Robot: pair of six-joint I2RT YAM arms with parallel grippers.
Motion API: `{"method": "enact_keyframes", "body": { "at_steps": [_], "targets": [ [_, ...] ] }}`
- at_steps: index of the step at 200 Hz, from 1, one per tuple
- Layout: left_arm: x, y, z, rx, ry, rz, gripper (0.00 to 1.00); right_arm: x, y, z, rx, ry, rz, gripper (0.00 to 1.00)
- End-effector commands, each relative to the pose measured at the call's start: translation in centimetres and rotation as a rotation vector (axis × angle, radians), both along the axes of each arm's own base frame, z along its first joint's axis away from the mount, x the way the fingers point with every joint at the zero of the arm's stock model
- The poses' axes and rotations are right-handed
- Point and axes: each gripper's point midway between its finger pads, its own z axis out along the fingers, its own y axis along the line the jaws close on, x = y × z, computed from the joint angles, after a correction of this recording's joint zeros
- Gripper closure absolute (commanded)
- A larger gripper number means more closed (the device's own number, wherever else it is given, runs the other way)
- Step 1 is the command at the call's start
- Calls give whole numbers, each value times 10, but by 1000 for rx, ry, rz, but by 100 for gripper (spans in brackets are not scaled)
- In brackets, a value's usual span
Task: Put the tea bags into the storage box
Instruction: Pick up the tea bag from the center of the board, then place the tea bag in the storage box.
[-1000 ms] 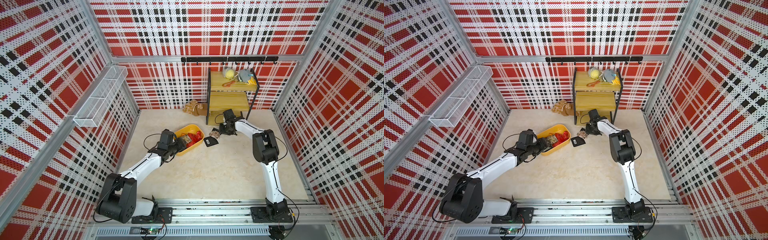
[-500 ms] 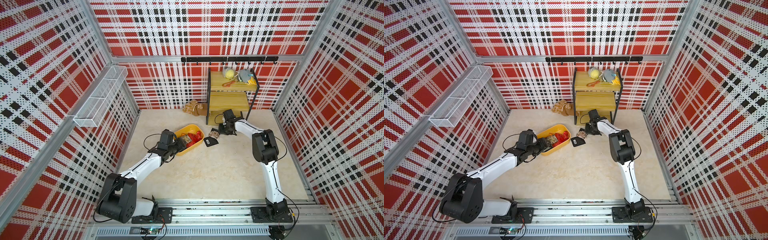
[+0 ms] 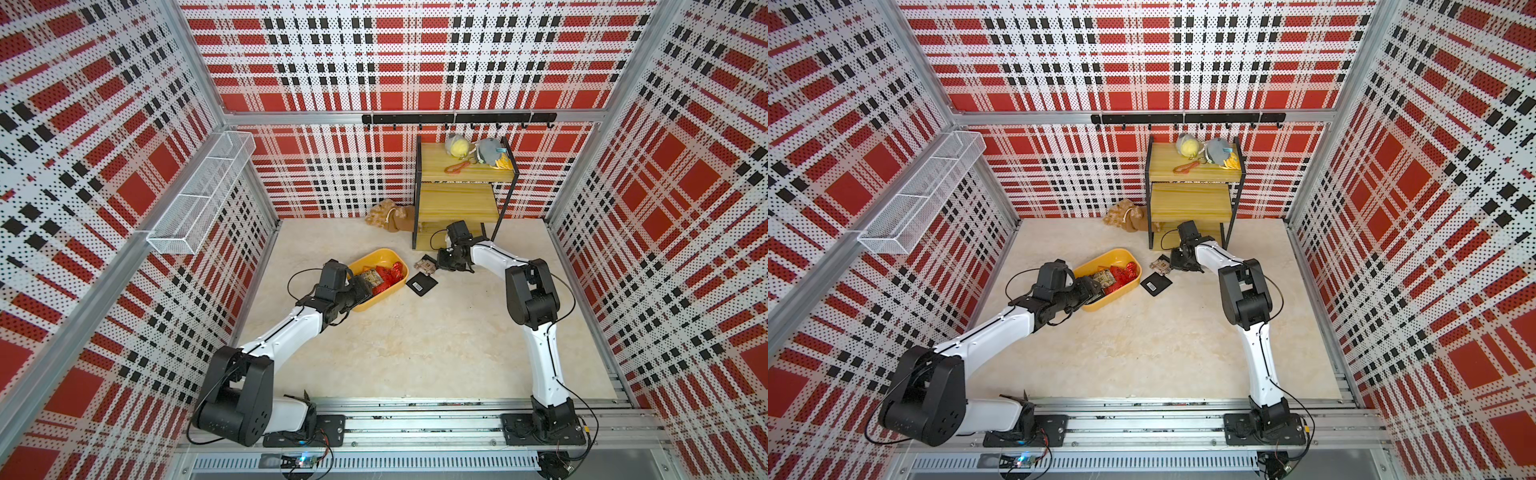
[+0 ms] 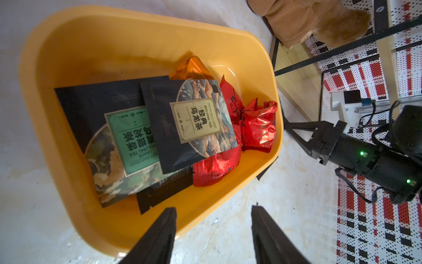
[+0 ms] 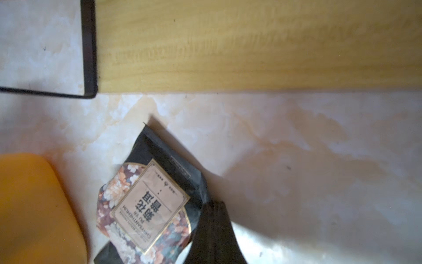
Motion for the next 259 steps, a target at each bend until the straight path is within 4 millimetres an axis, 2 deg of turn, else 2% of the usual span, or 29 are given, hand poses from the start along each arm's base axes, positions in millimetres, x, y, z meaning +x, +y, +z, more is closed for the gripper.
{"method": "enact_keyframes", "body": {
  "at_steps": [1,66,68,72,75,98,112,146,151,178,216,250,253,259],
  "targets": [
    [0,3,7,3,-34,0,41,-12,-1,22,10,-19,-7,100],
    [4,2,21,-4,-72,3,34,-45,-4,63,45,-67,-35,100],
    [4,2,21,-5,-73,1,33,-47,-4,64,47,-68,-35,100],
    [5,2,22,-4,-76,0,23,-48,-4,66,50,-69,-36,100],
    [5,2,23,-5,-79,0,21,-49,-5,68,52,-73,-39,100],
    [6,0,29,-11,-95,-6,17,-62,0,80,70,-87,-37,100],
    [7,0,32,-15,-103,-7,11,-68,5,87,78,-95,-32,100],
    [4,4,40,-26,-123,1,9,-80,23,113,98,-131,-8,100],
    [4,5,43,-29,-129,4,0,-81,25,118,104,-137,-5,100],
    [1,7,49,-40,-147,7,1,-87,38,144,133,-178,6,100],
    [-5,8,46,-47,-141,5,1,-93,53,170,176,-211,26,100],
    [-9,10,44,-50,-139,13,1,-99,77,177,218,-212,74,100],
    [-7,20,44,-48,-137,41,1,-99,81,177,221,-211,80,100],
    [-7,21,44,-50,-139,45,1,-99,87,177,229,-211,93,100]
  ]
}}
